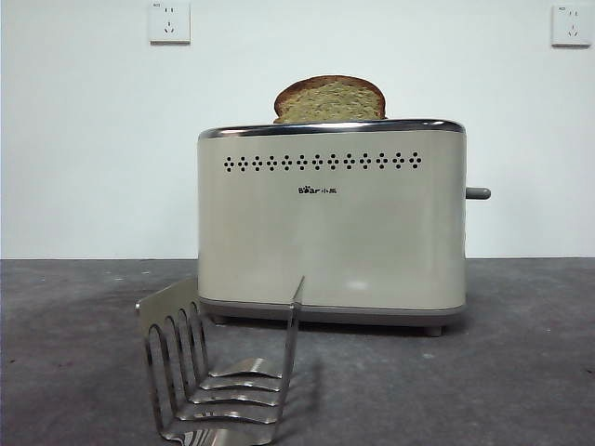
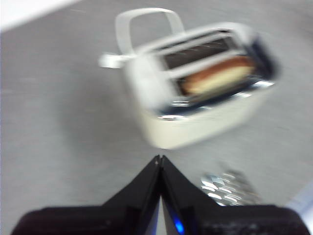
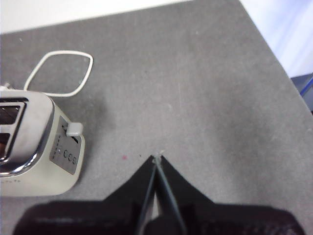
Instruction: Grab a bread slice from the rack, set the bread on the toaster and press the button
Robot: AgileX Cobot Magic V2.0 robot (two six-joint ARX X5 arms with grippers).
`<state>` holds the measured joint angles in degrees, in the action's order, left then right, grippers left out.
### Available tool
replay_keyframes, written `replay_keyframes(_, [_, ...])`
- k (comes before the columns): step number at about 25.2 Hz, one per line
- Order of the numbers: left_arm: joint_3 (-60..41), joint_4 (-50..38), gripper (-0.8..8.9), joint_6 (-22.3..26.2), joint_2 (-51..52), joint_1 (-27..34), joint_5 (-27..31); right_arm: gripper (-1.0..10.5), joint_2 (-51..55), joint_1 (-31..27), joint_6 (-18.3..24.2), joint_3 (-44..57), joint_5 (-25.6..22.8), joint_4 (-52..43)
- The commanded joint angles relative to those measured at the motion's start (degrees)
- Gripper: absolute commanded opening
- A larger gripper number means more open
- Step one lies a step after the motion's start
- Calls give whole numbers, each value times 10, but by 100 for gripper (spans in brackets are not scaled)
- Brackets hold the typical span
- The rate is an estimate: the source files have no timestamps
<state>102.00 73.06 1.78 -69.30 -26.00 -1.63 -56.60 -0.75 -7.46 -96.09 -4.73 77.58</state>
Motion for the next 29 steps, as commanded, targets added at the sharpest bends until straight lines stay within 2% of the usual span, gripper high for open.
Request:
replay_keyframes(1, [-99, -83, -4, 40, 51, 49, -1, 0, -24, 1, 5, -1, -2, 10])
replay_keyframes(6, [-348, -326, -4, 46, 184, 141, -1, 0, -77, 1, 5, -1, -2, 9])
replay_keyframes(9, [-579, -518, -4, 47, 310, 221, -1, 0, -132, 1, 5, -1, -3, 9])
replay_keyframes(12, [-758, -624, -4, 44, 435, 279, -1, 0, -186, 0, 5, -1, -2, 2])
replay_keyframes(15, [-862, -637, -4, 45, 541, 291, 20, 0, -235, 0, 5, -1, -2, -25])
replay_keyframes(19, [-939, -637, -4, 34, 620, 271, 32, 0, -281, 0, 5, -1, -3, -88])
replay_keyframes(25, [-991, -649, -4, 0, 668, 264, 31, 0, -307, 0, 5, -1, -2, -203])
replay_keyframes(27, [-1016, -664, -4, -28, 687, 264, 31, 0, -307, 0, 5, -1, -2, -233])
replay_keyframes(29, [-1016, -643, -4, -37, 691, 264, 32, 0, -307, 0, 5, -1, -2, -254])
